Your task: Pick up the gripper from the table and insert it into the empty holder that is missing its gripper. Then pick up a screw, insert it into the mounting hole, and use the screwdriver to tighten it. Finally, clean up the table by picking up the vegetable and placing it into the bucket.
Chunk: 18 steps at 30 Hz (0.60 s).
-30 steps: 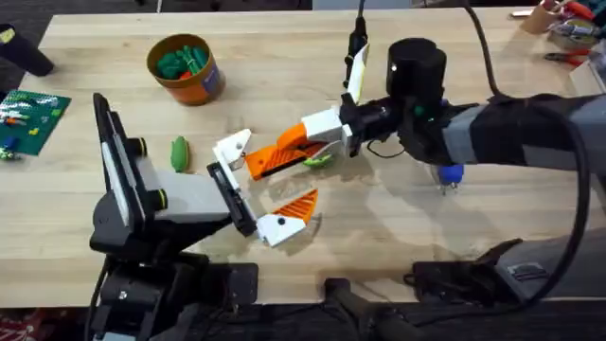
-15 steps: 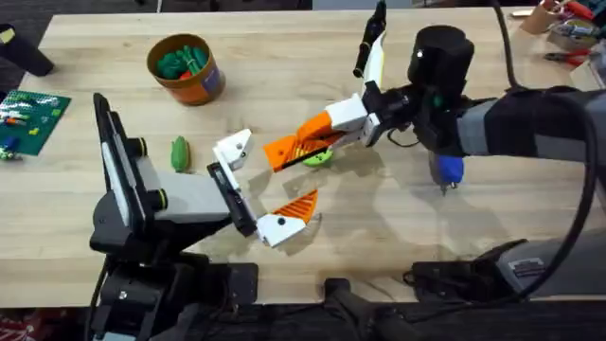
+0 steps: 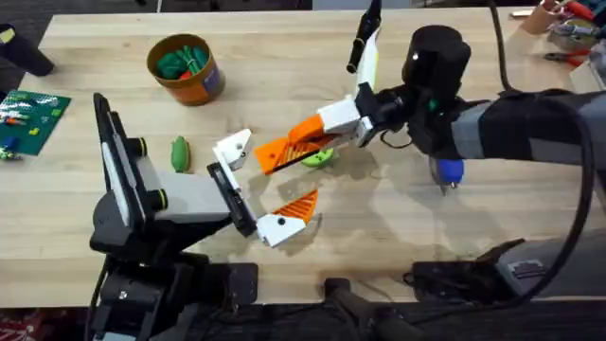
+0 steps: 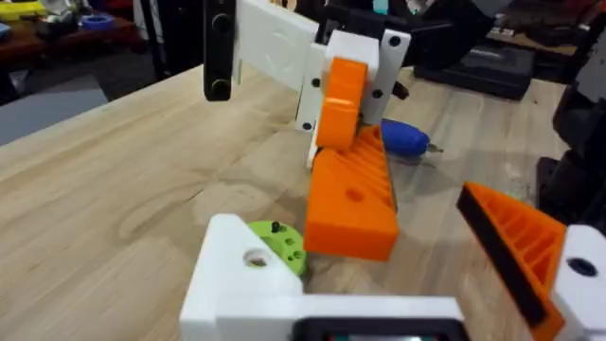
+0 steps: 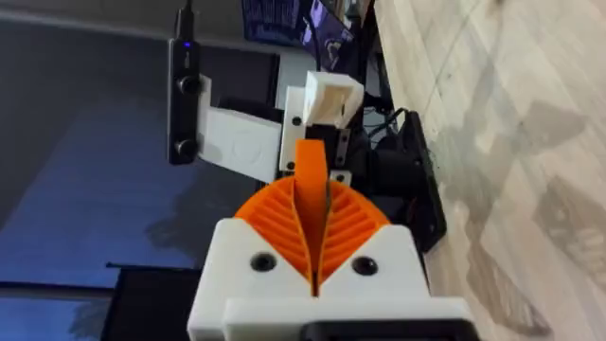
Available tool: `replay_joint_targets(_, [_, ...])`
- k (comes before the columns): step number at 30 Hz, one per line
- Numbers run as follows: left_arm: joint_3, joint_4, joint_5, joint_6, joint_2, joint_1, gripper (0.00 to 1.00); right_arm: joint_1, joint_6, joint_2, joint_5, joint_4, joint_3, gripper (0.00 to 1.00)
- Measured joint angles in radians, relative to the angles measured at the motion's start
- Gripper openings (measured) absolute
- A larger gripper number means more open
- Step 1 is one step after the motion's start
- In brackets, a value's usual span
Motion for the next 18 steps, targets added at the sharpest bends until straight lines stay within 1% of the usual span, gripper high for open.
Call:
replay_joint_targets(3, [0.000, 0.000, 0.000, 0.000, 0.000, 0.000, 0.985, 0.017, 0.000, 0.008, 0.021, 0.012, 0.000, 0.025])
replay_joint_targets(7, [0.000, 0.000, 0.000, 0.000, 0.000, 0.000, 0.985, 0.035, 0.013, 0.055, 0.038, 0.072, 0.000, 0.024])
replay_joint_targets(10, [0.000, 0.000, 0.000, 0.000, 0.000, 0.000, 0.985, 0.042, 0.027, 0.078, 0.047, 0.078, 0.000, 0.023])
replay_joint_targets(18, [0.000, 0.000, 0.000, 0.000, 0.000, 0.000, 0.985, 0.045, 0.060, 0.080, 0.059, 0.083, 0.007, 0.024])
